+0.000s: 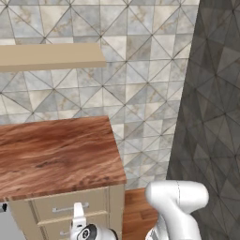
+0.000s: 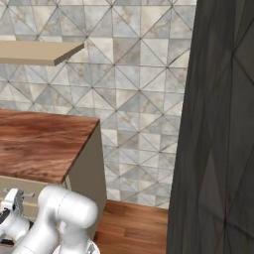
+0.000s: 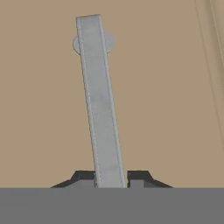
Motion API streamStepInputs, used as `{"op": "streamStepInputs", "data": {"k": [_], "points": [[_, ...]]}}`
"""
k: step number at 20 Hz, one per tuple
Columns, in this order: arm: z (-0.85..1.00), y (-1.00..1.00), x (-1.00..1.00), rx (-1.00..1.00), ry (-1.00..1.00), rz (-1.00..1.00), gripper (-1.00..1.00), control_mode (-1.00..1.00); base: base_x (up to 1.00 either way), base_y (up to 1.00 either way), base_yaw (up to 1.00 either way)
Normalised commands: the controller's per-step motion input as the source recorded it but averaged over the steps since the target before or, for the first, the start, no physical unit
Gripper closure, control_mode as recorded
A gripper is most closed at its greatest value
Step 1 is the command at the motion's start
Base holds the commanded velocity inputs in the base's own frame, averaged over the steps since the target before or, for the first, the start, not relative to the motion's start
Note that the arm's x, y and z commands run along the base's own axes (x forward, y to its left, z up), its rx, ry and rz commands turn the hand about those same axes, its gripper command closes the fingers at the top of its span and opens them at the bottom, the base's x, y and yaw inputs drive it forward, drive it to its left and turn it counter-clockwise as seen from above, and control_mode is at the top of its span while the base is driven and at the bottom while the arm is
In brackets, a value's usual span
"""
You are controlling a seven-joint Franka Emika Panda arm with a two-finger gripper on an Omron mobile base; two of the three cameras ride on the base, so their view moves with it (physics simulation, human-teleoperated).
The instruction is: Take the tongs from the drawer on the left and place them on the dining counter next to the tray containing the hot dog.
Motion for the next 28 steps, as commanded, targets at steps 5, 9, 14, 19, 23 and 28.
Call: {"op": "streamStepInputs", "data": {"k": [5,9,14,19,23,28], "points": [[-0.03,0.07,-0.55,0.0,0.0,0.0,1.0,-1.0,0.0,0.0,0.0],[-0.01,0.02,-0.48,0.0,0.0,0.0,1.0,-1.0,0.0,0.0,0.0],[0.0,0.0,-0.5,0.0,0.0,0.0,1.0,-1.0,0.0,0.0,0.0],[0.0,0.0,-0.4,0.0,0.0,0.0,1.0,-1.0,0.0,0.0,0.0],[0.0,0.0,-0.39,0.0,0.0,0.0,1.0,-1.0,0.0,0.0,0.0],[-0.02,0.0,-0.4,0.0,0.0,0.0,1.0,-1.0,0.0,0.0,0.0]]}}
